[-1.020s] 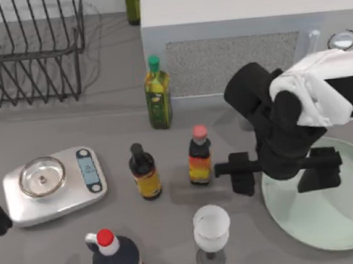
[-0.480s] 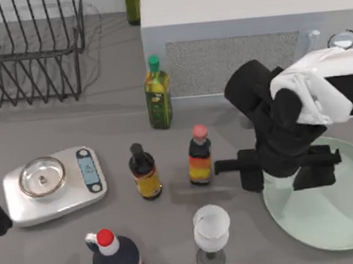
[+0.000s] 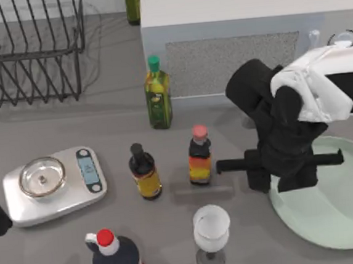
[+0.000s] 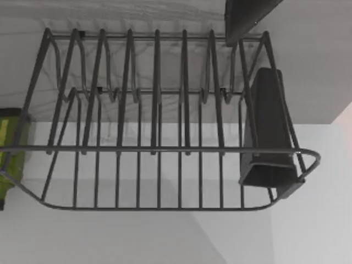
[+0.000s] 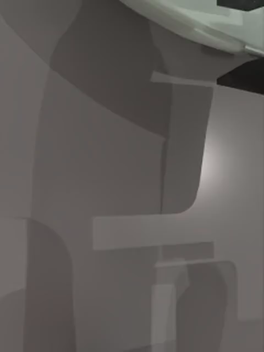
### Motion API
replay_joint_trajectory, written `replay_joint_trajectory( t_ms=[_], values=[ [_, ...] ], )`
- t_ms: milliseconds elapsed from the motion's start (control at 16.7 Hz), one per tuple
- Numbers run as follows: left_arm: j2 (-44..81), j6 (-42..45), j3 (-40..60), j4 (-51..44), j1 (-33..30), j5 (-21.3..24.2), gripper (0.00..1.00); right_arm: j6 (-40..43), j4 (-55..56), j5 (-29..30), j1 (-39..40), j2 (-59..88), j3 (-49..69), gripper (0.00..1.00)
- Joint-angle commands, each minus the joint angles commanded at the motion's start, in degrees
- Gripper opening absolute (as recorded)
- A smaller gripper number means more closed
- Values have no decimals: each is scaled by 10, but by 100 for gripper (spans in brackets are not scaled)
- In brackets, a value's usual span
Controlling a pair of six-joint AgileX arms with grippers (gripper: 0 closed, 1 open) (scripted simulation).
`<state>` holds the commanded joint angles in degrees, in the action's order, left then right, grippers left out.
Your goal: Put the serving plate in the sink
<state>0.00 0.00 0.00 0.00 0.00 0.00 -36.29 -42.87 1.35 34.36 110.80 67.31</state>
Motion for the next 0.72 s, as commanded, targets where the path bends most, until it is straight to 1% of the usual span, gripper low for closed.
replay_joint_trajectory(
  t_ms=[180, 300, 480, 720],
  values=[
    [0, 0, 0, 0, 0, 0, 100, -1, -67, -1, -17, 0, 29, 0],
    [0, 0, 0, 0, 0, 0, 100, -1, -133, -1, -29, -5, 75, 0],
    [0, 0, 0, 0, 0, 0, 100, 2, -251, -3, -41, -16, 184, 0],
    [0, 0, 0, 0, 0, 0, 100, 6, -406, -5, -37, -22, 353, 0]
  ],
)
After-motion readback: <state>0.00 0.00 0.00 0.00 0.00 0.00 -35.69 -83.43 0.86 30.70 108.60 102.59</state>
